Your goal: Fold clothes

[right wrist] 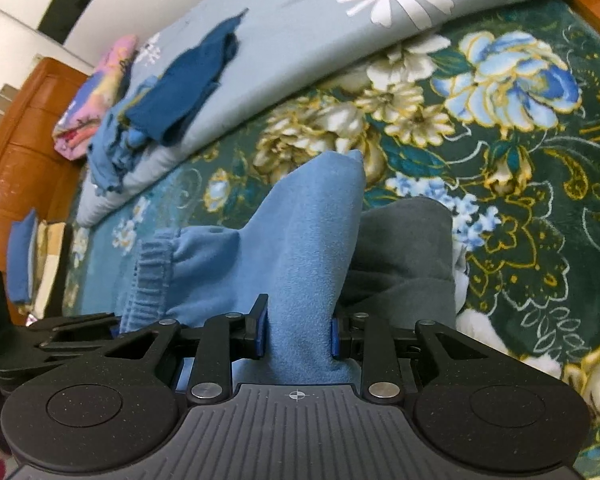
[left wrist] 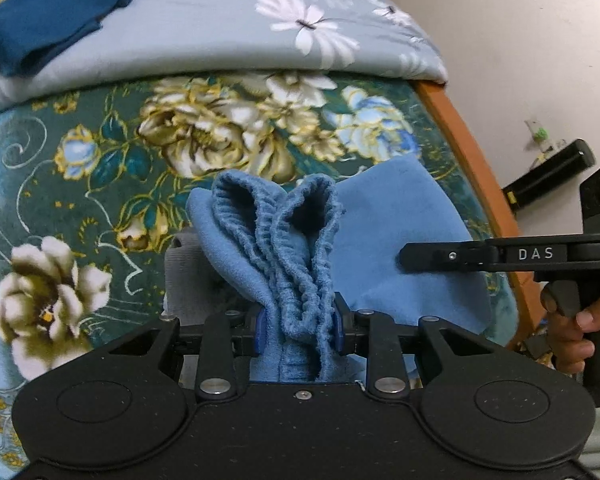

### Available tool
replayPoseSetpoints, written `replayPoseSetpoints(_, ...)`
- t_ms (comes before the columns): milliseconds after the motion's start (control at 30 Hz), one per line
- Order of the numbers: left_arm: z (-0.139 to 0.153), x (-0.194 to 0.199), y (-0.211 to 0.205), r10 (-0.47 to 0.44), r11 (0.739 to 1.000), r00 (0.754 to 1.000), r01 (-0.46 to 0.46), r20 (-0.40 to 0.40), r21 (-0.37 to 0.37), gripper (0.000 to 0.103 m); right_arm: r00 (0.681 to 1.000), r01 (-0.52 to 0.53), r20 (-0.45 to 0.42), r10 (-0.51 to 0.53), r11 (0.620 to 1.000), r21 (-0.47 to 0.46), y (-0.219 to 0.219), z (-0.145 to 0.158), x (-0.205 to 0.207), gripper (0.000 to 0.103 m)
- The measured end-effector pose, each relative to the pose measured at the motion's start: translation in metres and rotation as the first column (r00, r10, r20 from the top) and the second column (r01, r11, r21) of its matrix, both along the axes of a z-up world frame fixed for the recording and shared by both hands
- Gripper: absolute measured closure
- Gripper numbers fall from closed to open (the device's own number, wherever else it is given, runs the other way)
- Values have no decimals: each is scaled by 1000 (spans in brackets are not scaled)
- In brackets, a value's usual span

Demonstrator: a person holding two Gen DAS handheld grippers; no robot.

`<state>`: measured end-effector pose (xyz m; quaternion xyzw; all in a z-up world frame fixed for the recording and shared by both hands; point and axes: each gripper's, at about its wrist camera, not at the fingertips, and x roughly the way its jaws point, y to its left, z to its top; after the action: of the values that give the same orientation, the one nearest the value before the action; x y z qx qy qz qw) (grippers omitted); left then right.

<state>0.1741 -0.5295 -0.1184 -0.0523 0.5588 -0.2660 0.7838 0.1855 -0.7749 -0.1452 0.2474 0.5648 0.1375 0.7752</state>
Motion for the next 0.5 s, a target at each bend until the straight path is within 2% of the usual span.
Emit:
replayPoseSetpoints(167,-21,5,-2,-34,998,999,33,14,59,71,999,23,-29,-24,999,-35,-2,-19,11,74)
replayPoseSetpoints(267,-39,9,9,-24,997,999,27,-43,69,64,997,32,-67,-35,999,-39,-2,-30,9,69)
replayPoseSetpoints(433,-32,10,20,-23,999,998,25,-59,26,56,998,37,-38,-41,995,-96,1,-20,-1,61)
replayPoseSetpoints(467,-27,9,22,-30,999,998,31,-51,30,50,998,49,-27,-53,992,-114,1,-15,-3,57)
replayPoseSetpoints(500,-21,8,25,-34,999,999,36,-34,41,50,998,62,-8,-63,990,-131,-1,-9,-7,58)
